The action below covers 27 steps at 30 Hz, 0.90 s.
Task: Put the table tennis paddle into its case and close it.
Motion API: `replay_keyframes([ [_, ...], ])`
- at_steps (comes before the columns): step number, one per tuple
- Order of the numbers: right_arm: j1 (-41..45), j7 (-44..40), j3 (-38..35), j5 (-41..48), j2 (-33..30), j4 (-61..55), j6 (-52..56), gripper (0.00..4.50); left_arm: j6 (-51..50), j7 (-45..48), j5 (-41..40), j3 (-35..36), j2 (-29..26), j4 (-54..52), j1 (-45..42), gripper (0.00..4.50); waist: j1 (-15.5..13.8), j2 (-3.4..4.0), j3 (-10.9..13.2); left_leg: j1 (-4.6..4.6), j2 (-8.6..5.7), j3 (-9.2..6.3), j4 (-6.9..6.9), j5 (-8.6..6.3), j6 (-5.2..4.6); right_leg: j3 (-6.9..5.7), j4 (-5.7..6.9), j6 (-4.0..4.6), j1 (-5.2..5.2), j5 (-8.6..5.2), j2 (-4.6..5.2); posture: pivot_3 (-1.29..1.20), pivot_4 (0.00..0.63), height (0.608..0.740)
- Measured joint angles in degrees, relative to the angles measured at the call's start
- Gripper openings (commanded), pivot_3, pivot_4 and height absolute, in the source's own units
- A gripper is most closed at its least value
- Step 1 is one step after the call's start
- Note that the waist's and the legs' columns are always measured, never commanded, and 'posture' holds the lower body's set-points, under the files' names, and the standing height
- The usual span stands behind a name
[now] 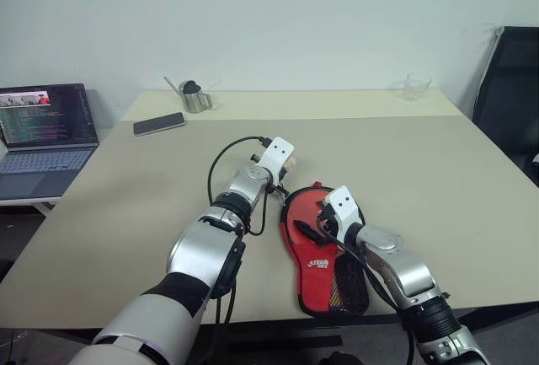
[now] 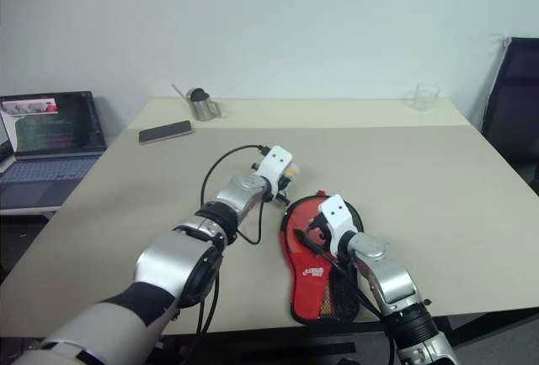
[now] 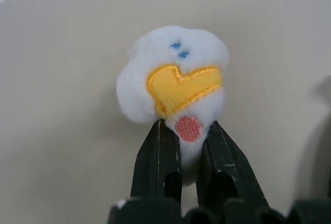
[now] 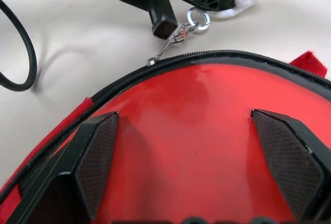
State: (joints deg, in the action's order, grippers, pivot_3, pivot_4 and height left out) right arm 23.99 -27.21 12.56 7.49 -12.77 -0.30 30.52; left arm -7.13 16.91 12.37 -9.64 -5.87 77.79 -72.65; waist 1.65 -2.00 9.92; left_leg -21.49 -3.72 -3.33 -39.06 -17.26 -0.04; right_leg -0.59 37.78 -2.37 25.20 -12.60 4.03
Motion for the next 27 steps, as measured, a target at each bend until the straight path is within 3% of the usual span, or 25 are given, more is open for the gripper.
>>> replay_keyframes([
  [9, -4.1, -0.2, 0.0, 0.4, -1.6, -8.6, 6.4, 4.50, 7.8, -6.8, 11.8, -8.2, 3.5, 1.8, -1.7, 0.08, -0.2, 0.00, 0.0, -0.02, 0.00, 0.01, 0.00, -0.01, -0.01, -0.01, 0.00, -0.01, -0.01, -0.01, 0.00, 0.00, 0.150, 0.740],
  [21, -10.4, 0.7, 0.0, 0.8, -2.4, -19.8, 13.6, 4.50, 8.2, -13.0, 19.6, -11.4, 6.5, 2.9, -2.4, 0.08, -0.3, -0.02, 0.0, -0.02, -0.02, 0.02, 0.00, -0.01, -0.02, -0.04, 0.01, -0.02, -0.02, -0.01, 0.00, 0.00, 0.150, 0.740],
  [27, -12.8, 2.3, 0.0, 0.9, -2.4, -24.0, 16.4, 4.50, 10.6, -14.5, 22.5, -13.2, 12.3, 3.6, -4.1, 0.07, -1.3, -0.02, 0.0, -0.05, -0.07, 0.02, 0.00, -0.01, -0.03, -0.06, -0.02, -0.03, -0.04, -0.02, -0.01, 0.00, 0.150, 0.740],
])
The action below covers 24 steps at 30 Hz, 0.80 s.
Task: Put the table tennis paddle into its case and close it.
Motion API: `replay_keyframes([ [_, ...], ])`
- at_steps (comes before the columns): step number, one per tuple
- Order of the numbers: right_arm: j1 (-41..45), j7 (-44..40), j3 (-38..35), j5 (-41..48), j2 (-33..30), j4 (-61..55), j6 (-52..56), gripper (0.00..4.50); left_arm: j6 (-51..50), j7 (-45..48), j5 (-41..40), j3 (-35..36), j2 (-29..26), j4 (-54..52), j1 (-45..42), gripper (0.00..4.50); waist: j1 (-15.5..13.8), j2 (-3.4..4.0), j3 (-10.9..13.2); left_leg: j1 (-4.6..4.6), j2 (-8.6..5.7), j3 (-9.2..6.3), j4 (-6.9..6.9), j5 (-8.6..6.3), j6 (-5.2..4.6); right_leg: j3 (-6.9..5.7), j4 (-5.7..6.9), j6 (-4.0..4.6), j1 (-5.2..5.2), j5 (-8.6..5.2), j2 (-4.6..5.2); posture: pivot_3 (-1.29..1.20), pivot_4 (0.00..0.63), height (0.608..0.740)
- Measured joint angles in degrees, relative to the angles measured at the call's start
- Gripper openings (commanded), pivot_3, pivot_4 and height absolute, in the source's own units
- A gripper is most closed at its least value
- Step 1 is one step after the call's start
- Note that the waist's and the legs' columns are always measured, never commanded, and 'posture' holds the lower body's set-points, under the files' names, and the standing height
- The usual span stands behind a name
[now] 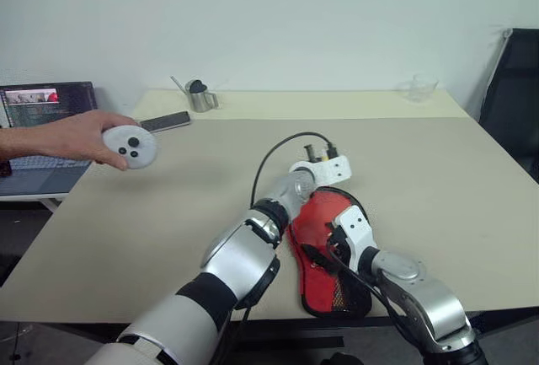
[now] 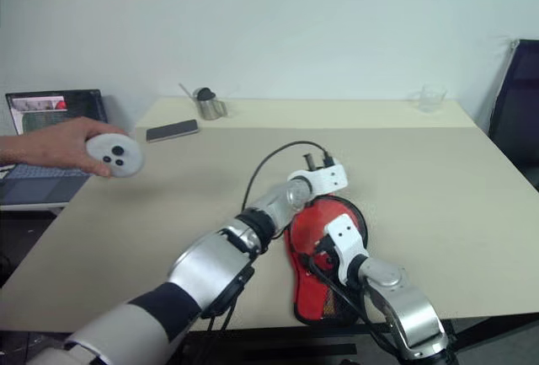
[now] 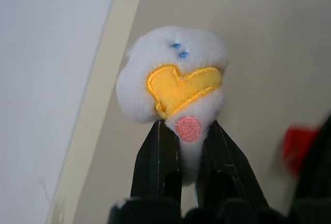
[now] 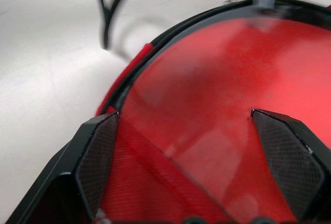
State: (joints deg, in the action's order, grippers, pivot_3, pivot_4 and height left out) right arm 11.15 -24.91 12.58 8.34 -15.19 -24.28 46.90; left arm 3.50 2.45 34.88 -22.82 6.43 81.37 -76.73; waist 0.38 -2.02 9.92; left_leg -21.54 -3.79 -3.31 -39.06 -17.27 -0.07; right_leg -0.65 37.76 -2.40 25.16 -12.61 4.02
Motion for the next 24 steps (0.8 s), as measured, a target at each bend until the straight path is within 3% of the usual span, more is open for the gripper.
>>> replay_keyframes([
  [15, 1.1, 1.5, 0.0, 0.2, 1.9, 0.7, 1.6, 4.50, 2.9, 2.1, 1.9, -2.1, 2.0, 0.0, -0.5, 0.07, -0.3, 0.00, 0.0, 0.08, -0.01, 0.02, 0.00, 0.00, -0.01, 0.00, 0.04, -0.01, -0.06, 0.00, -0.06, 0.00, 0.150, 0.740],
  [24, 5.3, 0.5, 0.2, 0.8, 2.6, 6.9, -1.4, 4.50, 3.0, 7.5, 1.4, -2.0, 1.6, 0.0, 1.3, 3.26, -0.1, 0.01, 0.0, 0.18, 0.00, 0.06, 0.01, 0.00, -0.02, 0.04, 0.10, 0.00, -0.10, 0.00, -0.09, 0.00, 0.150, 0.740],
])
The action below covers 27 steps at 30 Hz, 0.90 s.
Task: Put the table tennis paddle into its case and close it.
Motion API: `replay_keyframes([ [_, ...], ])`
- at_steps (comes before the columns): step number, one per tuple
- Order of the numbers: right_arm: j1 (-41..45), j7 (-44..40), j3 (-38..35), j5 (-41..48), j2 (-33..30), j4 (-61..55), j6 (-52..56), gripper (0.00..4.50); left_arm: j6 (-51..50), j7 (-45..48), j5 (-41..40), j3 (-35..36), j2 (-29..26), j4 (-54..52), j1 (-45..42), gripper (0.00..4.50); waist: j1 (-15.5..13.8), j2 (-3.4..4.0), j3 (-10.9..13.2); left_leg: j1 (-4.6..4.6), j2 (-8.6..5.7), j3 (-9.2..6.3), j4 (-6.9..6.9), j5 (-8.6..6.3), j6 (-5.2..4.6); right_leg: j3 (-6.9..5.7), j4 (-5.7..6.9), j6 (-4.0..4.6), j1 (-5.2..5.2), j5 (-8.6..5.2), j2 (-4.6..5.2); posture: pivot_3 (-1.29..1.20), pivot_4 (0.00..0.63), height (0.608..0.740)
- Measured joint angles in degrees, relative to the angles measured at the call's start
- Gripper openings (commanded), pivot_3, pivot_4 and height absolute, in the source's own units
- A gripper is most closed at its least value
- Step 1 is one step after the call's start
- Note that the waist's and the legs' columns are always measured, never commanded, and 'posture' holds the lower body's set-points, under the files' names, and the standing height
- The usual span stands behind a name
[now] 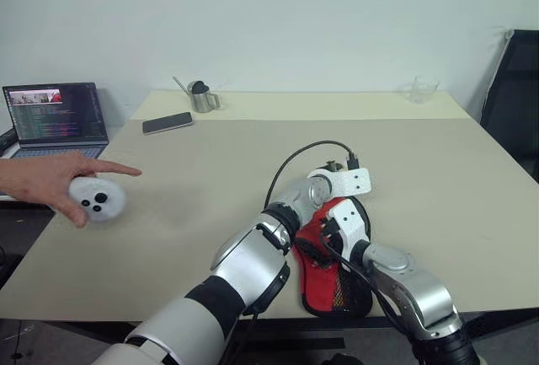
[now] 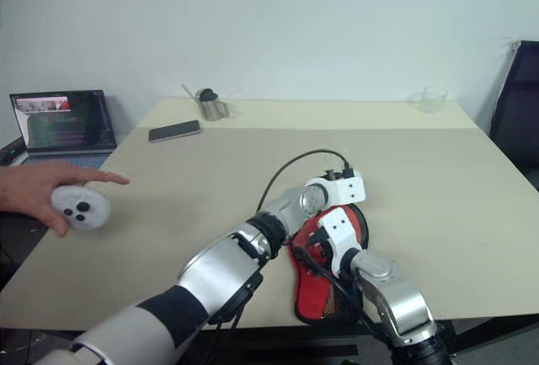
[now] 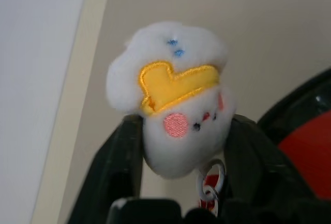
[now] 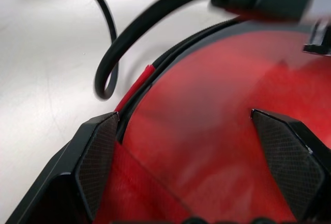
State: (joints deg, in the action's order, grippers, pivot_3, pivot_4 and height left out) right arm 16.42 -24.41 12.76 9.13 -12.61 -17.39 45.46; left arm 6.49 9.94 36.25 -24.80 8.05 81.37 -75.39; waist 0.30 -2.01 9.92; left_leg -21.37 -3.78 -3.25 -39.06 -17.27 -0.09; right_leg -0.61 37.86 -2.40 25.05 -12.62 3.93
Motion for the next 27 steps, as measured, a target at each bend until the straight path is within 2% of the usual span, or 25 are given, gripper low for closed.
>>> replay_keyframes([
  [1, 0.5, -0.2, 0.0, 0.0, 0.0, 0.6, -0.3, 4.50, 0.3, 0.2, 0.7, -0.9, 0.0, 0.0, 0.2, 3.57, 0.0, 0.00, 0.0, 0.00, 0.00, -0.01, 0.00, 0.00, 0.00, 0.00, 0.01, 0.00, 0.00, 0.00, 0.00, 0.00, 0.150, 0.740],
  [4, 1.3, -0.7, 0.1, 0.0, 0.1, 2.5, -1.5, 4.50, 1.8, 0.6, 2.9, -3.4, -1.2, -0.6, 0.2, 3.57, 0.0, 0.00, 0.0, 0.21, 0.00, 0.00, 0.02, -0.03, -0.05, 0.00, -0.05, 0.00, -0.25, 0.00, 0.00, 0.00, 0.150, 0.740],
  [7, 3.8, -4.0, -0.2, 1.0, -3.3, 4.9, -1.7, 4.50, 3.7, 2.0, 3.0, -3.6, -2.6, -0.7, 0.3, 3.57, 0.1, 0.01, 0.0, 0.49, 0.01, -0.01, 0.03, -0.12, -0.21, -0.02, -0.12, -0.02, -0.55, -0.01, -0.03, 0.00, 0.150, 0.740],
  [12, 3.3, -17.2, -1.7, 6.1, -19.3, 1.0, 0.7, 4.50, 12.4, 10.0, -2.2, 1.0, -9.3, -1.4, 1.0, 3.57, 0.0, 0.04, 0.0, 0.47, 0.10, -0.04, 0.06, -0.12, -0.20, -0.08, -0.24, -0.02, -0.59, -0.02, -0.07, 0.00, 0.150, 0.740],
  [15, 2.5, -25.9, -3.4, 9.3, -29.3, -0.7, 1.2, 4.50, 19.6, 19.5, -9.8, 7.4, -12.1, -2.7, 1.9, 3.57, -0.1, 0.03, 0.0, 0.38, 0.16, -0.05, 0.06, -0.10, -0.17, -0.12, -0.50, -0.01, -0.63, -0.01, -0.06, 0.00, 0.150, 0.740],
  [19, 3.0, -36.1, -9.6, 14.9, -40.1, -0.8, 1.4, 4.50, 26.7, 33.6, -20.1, 13.7, -16.3, -9.8, 2.4, 3.57, 0.1, 0.06, 0.1, 0.35, 0.24, 0.03, 0.10, -0.13, -0.18, -0.11, -0.78, -0.02, -0.69, 0.01, 0.04, 0.00, 0.150, 0.740],
  [21, 5.8, -38.4, -12.0, 16.7, -41.6, 0.5, 1.3, 4.50, 26.0, 40.4, -25.5, 16.2, -18.8, -16.4, 3.5, 3.57, 0.3, 0.06, 0.1, 0.39, 0.32, 0.05, 0.12, -0.15, -0.20, -0.11, -0.80, -0.02, -0.72, 0.01, 0.01, 0.00, 0.150, 0.740],
  [24, 13.1, -38.7, -13.4, 17.9, -39.5, 5.0, 0.1, 4.50, 17.8, 49.5, -35.0, 18.5, -19.8, -33.1, 8.9, 3.57, 0.3, 0.07, 0.1, 0.41, 0.31, -0.01, 0.10, -0.15, -0.19, -0.09, -0.81, -0.02, -0.76, 0.01, 0.02, 0.00, 0.150, 0.740],
  [27, 20.0, -35.5, -14.8, 17.7, -35.2, 12.0, -2.7, 4.50, 8.9, 52.6, -37.7, 17.2, -22.4, -48.5, 18.3, 3.57, 0.4, 0.13, 0.0, 0.50, 0.31, 0.01, 0.09, -0.15, -0.19, 0.02, -0.80, -0.01, -0.82, 0.02, 0.02, 0.00, 0.150, 0.740],
])
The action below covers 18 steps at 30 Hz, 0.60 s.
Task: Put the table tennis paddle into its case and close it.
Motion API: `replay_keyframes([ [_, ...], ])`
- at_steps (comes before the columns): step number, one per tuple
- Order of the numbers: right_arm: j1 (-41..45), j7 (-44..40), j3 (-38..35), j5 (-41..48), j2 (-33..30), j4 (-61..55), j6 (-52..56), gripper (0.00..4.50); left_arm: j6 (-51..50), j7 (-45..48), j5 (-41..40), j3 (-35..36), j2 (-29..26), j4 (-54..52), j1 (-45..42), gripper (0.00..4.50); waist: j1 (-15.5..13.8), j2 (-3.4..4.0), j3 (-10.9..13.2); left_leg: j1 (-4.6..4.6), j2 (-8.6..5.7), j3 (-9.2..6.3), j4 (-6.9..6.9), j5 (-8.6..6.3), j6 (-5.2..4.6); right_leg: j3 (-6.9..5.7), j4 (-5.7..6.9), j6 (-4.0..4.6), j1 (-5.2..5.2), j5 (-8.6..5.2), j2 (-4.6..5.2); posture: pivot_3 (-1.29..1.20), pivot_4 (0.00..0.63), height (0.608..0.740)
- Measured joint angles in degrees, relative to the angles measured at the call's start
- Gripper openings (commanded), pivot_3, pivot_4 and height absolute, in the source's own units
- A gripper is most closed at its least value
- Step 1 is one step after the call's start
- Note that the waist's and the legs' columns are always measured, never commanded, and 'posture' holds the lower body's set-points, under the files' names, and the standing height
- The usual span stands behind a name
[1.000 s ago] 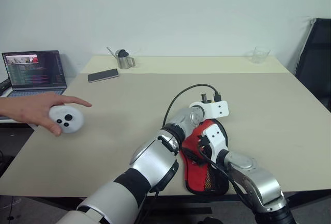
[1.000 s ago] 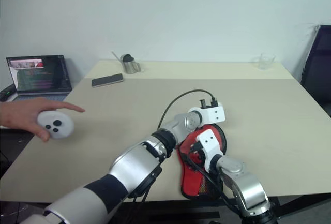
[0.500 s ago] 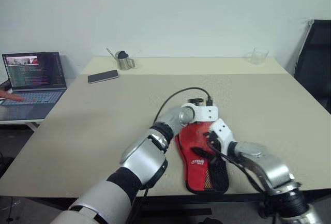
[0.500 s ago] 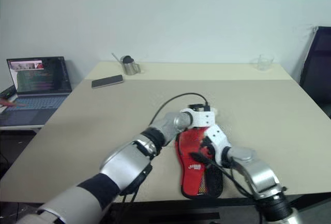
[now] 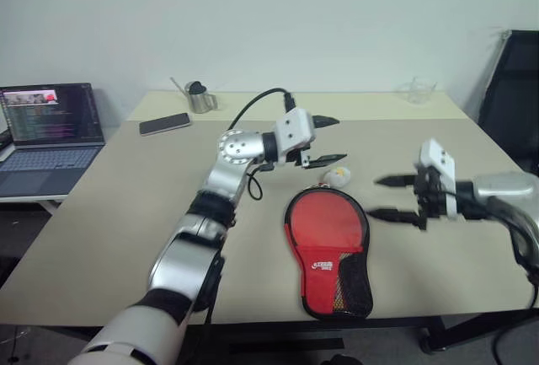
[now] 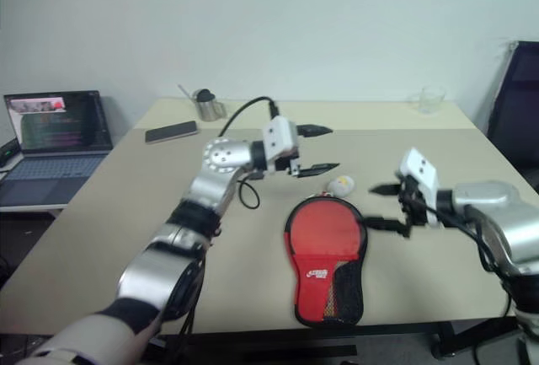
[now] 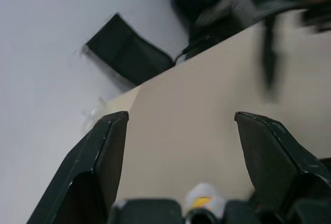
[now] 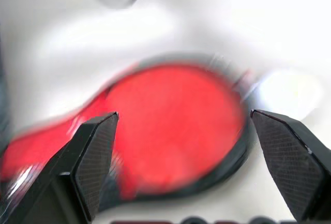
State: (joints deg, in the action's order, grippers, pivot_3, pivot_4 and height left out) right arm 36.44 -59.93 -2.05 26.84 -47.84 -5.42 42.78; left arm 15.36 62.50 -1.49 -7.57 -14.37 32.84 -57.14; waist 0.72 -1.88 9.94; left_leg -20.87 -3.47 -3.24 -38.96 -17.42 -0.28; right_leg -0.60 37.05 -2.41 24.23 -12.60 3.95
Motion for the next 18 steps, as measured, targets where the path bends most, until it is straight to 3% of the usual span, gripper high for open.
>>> replay_keyframes([
  [4, 10.4, 10.0, -4.1, -1.7, 7.0, 12.8, -3.4, 4.50, -8.9, -6.8, 5.9, -3.6, -1.5, -5.1, 11.5, 3.57, -0.2, 0.03, 0.0, -0.01, -0.02, -0.03, -0.02, 0.01, 0.01, 0.06, 0.07, 0.05, 0.03, 0.04, 0.01, 0.00, 0.150, 0.740],
  [8, 18.2, 20.8, -6.8, -4.0, 13.3, 21.6, -5.5, 4.50, -16.7, -14.3, 8.9, -5.5, 1.0, -12.7, 18.7, 3.57, -0.8, 0.04, 0.0, -0.18, -0.01, -0.12, 0.00, 0.02, 0.03, 0.07, 0.01, 0.07, 0.13, 0.05, 0.06, 0.00, 0.150, 0.740],
  [15, 22.5, 33.1, -6.5, -9.4, 22.6, 35.2, -9.7, 4.50, -39.7, -19.9, 0.6, -2.2, 8.6, -26.8, 23.3, 3.57, -0.6, 0.07, 0.0, -0.27, -0.05, -0.11, 0.01, 0.02, 0.04, 0.08, -0.04, 0.07, 0.17, 0.05, 0.11, 0.00, 0.150, 0.740],
  [18, 24.6, 38.6, -5.1, -12.7, 26.8, 42.8, -11.4, 4.50, -46.0, -20.6, -1.8, -3.0, 9.3, -29.0, 23.4, 3.57, -0.3, 0.13, -0.1, -0.19, -0.03, -0.07, 0.02, 0.03, 0.04, 0.12, 0.04, 0.07, 0.16, 0.05, 0.08, 0.00, 0.150, 0.740],
])
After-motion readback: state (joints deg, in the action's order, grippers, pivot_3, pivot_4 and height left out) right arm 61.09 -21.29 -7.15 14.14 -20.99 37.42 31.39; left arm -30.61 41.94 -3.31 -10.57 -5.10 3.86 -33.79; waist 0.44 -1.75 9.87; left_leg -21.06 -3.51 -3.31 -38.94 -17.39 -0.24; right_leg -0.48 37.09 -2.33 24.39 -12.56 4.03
